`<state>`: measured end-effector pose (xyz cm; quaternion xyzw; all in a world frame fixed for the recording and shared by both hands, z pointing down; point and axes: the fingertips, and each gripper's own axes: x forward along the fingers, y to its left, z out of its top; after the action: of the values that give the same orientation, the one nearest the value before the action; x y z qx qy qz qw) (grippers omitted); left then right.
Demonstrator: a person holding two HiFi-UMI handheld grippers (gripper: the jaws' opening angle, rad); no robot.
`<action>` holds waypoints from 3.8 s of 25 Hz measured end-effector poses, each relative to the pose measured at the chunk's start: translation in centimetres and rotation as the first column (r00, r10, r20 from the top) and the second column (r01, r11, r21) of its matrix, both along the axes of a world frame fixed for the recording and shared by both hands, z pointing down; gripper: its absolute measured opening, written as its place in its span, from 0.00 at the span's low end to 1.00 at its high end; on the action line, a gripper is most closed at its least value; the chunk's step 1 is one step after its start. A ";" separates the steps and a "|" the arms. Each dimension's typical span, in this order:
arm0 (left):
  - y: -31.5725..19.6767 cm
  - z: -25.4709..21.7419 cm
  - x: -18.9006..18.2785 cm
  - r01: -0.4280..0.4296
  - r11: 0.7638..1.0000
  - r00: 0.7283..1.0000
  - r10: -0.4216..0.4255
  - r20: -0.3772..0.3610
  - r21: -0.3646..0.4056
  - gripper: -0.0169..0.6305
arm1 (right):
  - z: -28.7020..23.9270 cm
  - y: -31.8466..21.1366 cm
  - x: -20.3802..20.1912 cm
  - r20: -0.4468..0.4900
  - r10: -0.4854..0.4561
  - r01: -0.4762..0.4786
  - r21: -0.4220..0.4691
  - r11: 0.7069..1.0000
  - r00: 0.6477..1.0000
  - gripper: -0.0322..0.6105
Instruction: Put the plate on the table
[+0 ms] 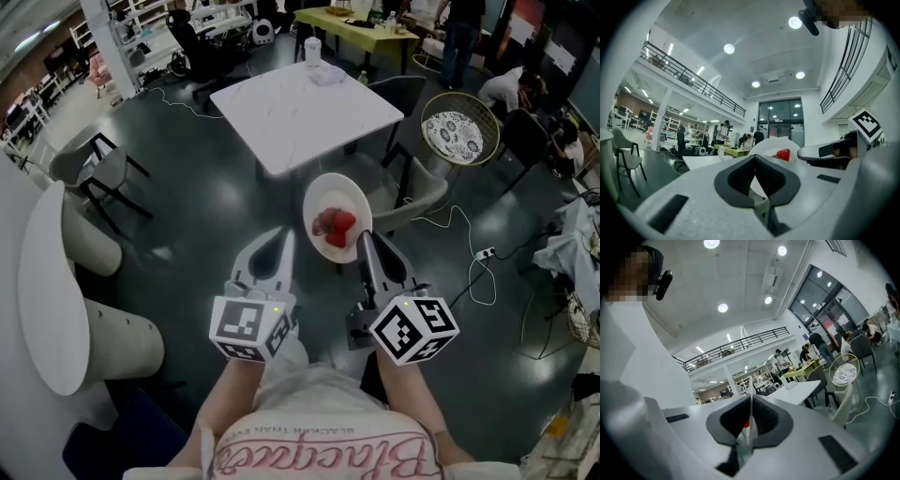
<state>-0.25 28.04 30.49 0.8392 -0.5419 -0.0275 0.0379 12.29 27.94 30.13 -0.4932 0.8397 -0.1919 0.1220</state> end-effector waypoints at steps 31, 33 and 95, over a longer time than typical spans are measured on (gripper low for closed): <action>-29.6 2.4 -11.0 -0.067 0.997 0.996 0.065 -0.060 -0.039 0.03 | 1.7 -28.3 -9.9 -0.043 0.074 -0.075 -0.031 0.997 0.996 0.06; -31.6 2.8 -10.7 -0.064 0.997 0.996 0.062 -0.063 -0.043 0.03 | 2.0 -30.3 -9.5 -0.045 0.069 -0.070 -0.034 0.997 0.997 0.06; -82.8 19.3 -10.4 -0.049 0.938 0.999 0.052 -0.002 -0.344 0.03 | 29.4 -86.1 -6.4 -0.179 0.120 -0.197 -0.514 0.835 0.976 0.06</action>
<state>-10.65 -54.80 49.77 0.8334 -0.5168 0.0716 0.1826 5.89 -58.18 59.50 -0.5878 0.7169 -0.3698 -0.0618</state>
